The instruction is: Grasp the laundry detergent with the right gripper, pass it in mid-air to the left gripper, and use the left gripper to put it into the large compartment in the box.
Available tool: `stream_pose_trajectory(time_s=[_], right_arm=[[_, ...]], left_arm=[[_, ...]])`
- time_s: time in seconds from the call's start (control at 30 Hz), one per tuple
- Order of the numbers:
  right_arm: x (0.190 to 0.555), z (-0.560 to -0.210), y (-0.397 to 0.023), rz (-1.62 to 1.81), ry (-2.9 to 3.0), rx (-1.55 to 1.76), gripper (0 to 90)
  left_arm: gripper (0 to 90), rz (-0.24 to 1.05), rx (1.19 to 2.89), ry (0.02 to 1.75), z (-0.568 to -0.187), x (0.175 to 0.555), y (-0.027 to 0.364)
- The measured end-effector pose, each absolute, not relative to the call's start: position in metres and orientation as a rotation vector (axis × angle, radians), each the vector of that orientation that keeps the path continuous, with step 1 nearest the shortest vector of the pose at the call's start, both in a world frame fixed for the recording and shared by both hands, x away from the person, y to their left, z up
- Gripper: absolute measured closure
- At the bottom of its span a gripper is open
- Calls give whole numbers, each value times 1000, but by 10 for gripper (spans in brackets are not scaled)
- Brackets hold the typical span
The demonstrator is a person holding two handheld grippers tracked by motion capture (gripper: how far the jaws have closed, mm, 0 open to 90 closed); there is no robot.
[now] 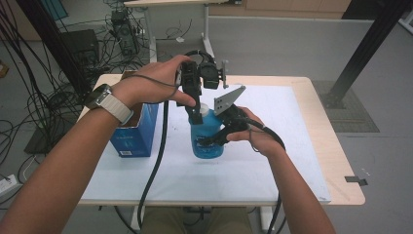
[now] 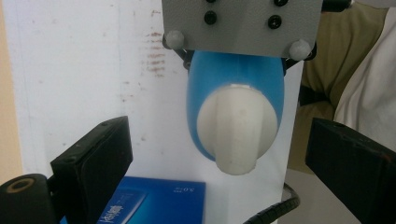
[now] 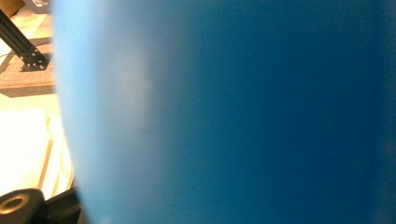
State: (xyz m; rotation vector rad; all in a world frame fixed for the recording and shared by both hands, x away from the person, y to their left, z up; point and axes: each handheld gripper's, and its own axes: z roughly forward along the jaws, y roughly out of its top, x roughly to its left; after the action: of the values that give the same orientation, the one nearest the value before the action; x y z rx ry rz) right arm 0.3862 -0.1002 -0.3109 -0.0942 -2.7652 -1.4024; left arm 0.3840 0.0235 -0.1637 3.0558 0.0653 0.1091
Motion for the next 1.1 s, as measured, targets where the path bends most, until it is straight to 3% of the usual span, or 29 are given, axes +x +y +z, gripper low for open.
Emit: stream_pose_trajectory(time_s=[1.1], right_arm=[[384,-308,-95,-1399,-2771,-88,439]], left_arm=[[82,74,3047,42,-188,386,19]])
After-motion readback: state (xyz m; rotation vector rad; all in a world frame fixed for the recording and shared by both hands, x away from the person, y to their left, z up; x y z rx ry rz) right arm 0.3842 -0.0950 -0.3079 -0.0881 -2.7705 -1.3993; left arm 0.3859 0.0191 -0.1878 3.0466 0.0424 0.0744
